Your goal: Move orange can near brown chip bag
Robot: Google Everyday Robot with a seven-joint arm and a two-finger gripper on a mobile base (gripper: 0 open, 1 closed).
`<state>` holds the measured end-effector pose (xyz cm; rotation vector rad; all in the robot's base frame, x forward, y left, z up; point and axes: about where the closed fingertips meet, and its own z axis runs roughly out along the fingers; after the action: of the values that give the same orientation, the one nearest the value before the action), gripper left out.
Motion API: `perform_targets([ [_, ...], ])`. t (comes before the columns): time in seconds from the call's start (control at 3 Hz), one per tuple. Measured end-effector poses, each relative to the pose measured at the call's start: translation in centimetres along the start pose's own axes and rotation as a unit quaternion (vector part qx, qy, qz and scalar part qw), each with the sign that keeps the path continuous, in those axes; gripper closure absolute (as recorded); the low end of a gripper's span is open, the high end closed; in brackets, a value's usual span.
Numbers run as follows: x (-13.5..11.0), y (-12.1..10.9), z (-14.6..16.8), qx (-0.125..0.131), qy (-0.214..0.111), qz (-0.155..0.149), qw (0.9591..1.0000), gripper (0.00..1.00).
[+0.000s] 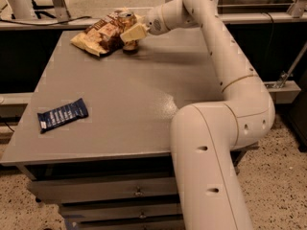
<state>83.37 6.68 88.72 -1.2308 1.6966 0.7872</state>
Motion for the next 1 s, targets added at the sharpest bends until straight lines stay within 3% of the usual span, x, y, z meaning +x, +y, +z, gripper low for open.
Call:
perform_targets([
  [0.33, 0.3, 0.1, -0.2, -0.002, 0.004, 0.002, 1.0000, 0.12],
  [0.67, 0.6, 0.1, -0.5, -0.004, 0.007, 0.005, 1.0000, 0.00],
  [1.0, 0.7, 0.3, -1.2, -0.005, 0.005, 0.008, 0.9999, 0.00],
])
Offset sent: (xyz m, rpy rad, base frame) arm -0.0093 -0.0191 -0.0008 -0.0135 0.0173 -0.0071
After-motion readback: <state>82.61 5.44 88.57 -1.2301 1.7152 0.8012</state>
